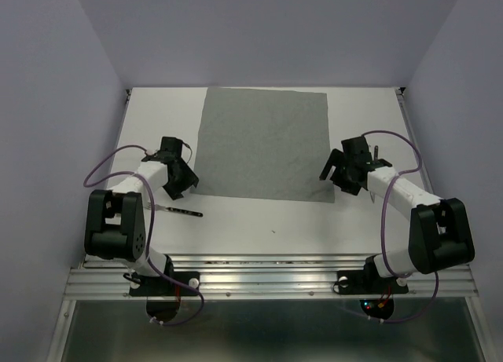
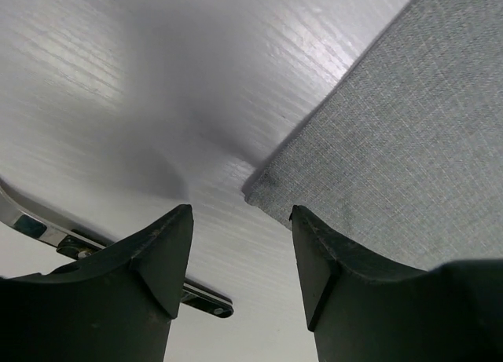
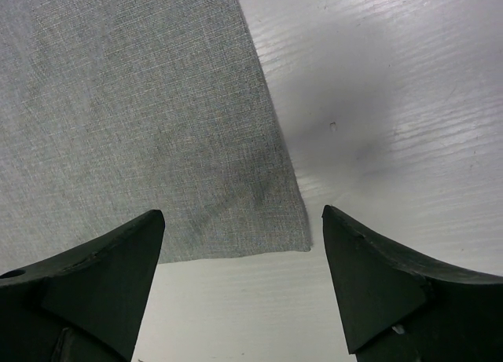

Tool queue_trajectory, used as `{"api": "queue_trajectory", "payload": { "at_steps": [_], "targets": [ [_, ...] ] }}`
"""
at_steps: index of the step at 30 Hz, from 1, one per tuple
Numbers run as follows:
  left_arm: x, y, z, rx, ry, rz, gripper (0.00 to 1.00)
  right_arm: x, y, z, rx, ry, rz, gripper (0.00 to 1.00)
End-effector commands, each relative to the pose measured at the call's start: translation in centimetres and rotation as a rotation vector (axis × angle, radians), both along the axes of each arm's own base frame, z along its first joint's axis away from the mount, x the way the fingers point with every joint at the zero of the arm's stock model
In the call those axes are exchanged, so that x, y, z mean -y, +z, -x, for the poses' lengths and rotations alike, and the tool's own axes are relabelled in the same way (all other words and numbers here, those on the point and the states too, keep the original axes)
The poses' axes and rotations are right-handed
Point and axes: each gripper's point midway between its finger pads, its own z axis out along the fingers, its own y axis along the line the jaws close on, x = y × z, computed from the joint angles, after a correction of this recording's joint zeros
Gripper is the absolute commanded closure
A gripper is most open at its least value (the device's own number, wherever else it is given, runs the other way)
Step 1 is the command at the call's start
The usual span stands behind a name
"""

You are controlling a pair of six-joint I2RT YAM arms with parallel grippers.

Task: Fold the napkin into a case and place the utensils inside
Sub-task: Flatten out the crumpled napkin at the center of the board, then pick up the flattened napkin from the center of the board.

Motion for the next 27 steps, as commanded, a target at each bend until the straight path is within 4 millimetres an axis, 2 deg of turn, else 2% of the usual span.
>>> {"api": "queue_trajectory", "payload": {
  "at_steps": [1,5,9,15,18,19,20,21,24,27],
  "targets": [
    [0.3,-0.9,0.3,-0.029,0.005,-0.009,0.37,0.0,0.9,-0.7,0.035,-0.009,0.011,0.14],
    [1.4,-1.5,0.1,-0.048,-0.023,-0.024,0.38,0.0,0.9,-0.6,0.035,-0.007,0.007,0.15],
    [1.5,-2.2,0.1,-0.060,-0.004,-0.039,0.44,0.1,0.9,-0.4,0.039,-0.008,0.011,0.15],
    [1.4,-3.6,0.4,-0.089,0.007,-0.052,0.56,0.2,0.8,-0.3,0.035,-0.008,0.015,0.15],
    [1.4,-3.9,0.3,-0.094,0.000,-0.050,0.71,0.1,0.4,0.0,0.028,-0.007,0.007,0.15],
    [1.5,-3.8,0.1,-0.090,-0.004,-0.051,0.81,0.1,0.3,0.1,0.024,-0.005,0.005,0.15],
    [1.5,-3.7,0.0,-0.087,-0.015,-0.051,0.87,0.1,-0.1,0.4,0.012,-0.015,0.001,0.15],
    [1.5,-3.7,-0.1,-0.086,-0.021,-0.053,1.00,0.2,-0.4,0.6,0.006,-0.021,0.003,0.15],
    [1.6,-3.2,-0.5,-0.070,-0.046,-0.055,1.00,0.4,-1.4,1.4,-0.017,-0.041,0.001,0.20],
    [1.6,-2.5,-0.9,-0.054,-0.061,-0.056,1.00,1.0,-2.1,2.0,-0.034,-0.066,0.025,0.31]
  ]
}}
